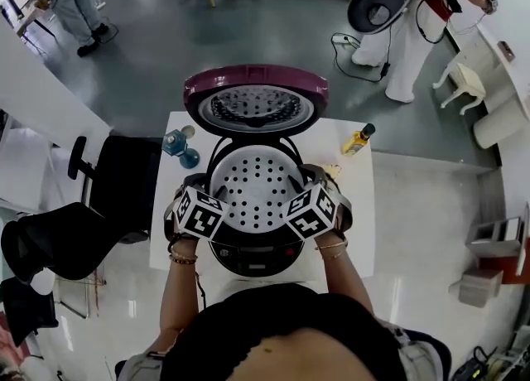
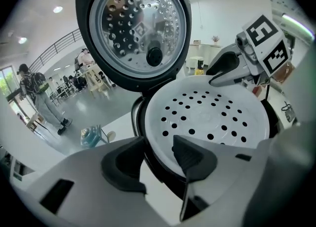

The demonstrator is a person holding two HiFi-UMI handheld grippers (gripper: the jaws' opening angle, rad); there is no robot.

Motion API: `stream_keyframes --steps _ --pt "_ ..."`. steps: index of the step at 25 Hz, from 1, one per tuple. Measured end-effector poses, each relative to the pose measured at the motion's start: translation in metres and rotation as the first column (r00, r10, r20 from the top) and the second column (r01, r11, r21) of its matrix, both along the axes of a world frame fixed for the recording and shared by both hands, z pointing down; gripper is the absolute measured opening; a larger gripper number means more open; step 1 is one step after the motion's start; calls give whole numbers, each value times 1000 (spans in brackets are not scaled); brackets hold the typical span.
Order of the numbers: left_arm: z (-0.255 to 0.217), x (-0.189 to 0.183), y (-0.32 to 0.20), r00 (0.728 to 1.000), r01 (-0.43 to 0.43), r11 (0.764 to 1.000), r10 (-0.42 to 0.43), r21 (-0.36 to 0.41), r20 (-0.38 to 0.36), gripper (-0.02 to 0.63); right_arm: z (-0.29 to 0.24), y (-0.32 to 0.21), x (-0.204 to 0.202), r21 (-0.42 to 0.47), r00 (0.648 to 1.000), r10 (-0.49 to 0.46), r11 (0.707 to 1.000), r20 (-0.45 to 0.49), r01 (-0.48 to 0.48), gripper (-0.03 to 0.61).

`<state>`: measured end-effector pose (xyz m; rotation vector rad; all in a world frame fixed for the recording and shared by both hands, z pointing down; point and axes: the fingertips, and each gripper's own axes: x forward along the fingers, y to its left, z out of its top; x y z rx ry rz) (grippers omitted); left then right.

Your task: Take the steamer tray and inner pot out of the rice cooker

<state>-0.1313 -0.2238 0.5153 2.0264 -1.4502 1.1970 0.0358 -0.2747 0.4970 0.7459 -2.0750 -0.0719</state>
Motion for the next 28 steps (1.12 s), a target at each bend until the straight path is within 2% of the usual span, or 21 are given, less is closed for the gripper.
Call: stream_keyframes --steps 1,4,7,10,15,19,21,25,28 --pt "-2 1 0 1000 3 1000 -3 2 -19 157 -4 -1 0 4 1000 6 1000 23 -6 119" --pt "-8 4 1 999 10 1000 -10 6 -53 156 -17 -3 0 17 993 31 999 110 -33 100" --pt "-11 3 1 999 22 1000 -21 18 -40 145 -31 -3 0 23 969 63 997 238 -71 89" --pt "-19 3 3 998 39 998 -37 40 -50 130 -43 -4 7 -9 913 121 992 390 -128 77" --pt "-40 11 3 983 81 993 -65 87 -169 110 -64 -7 23 -31 806 175 981 565 -191 58" --pt "-55 18 5 964 110 986 -75 125 -256 100 -74 -5 31 -48 758 186 979 625 -200 54" --pt "-65 21 7 956 120 982 -74 147 -285 94 -82 -2 36 -59 721 195 976 666 -209 51" --pt "-86 28 9 956 118 972 -55 205 -288 87 -103 4 47 -78 623 212 969 753 -236 41" --pt "-103 37 13 949 116 962 -35 246 -313 83 -118 10 58 -66 587 206 966 783 -250 38"
